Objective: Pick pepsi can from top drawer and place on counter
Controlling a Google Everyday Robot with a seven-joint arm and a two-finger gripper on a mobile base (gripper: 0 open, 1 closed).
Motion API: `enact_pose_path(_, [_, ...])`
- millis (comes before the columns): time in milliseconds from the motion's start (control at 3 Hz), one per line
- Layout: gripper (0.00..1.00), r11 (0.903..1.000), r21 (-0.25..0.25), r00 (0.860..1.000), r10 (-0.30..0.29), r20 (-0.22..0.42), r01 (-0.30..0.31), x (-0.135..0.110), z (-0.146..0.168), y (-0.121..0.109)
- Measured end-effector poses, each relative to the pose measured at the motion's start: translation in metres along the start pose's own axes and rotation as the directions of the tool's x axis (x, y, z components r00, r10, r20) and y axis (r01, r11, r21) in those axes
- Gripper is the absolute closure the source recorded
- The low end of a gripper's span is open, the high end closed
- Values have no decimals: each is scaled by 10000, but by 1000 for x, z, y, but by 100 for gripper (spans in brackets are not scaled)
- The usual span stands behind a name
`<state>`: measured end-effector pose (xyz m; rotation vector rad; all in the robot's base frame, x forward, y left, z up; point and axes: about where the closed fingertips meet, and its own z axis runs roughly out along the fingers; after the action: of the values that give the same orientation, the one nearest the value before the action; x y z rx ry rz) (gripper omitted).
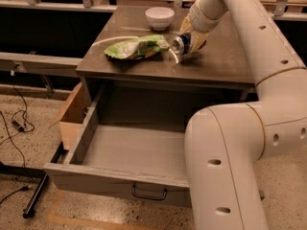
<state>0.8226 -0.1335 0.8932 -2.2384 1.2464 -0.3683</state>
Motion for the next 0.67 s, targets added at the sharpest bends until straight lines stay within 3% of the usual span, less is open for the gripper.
enact_pose_path(667, [13,9985,-450,9991,299,-285,-312,10,14,13])
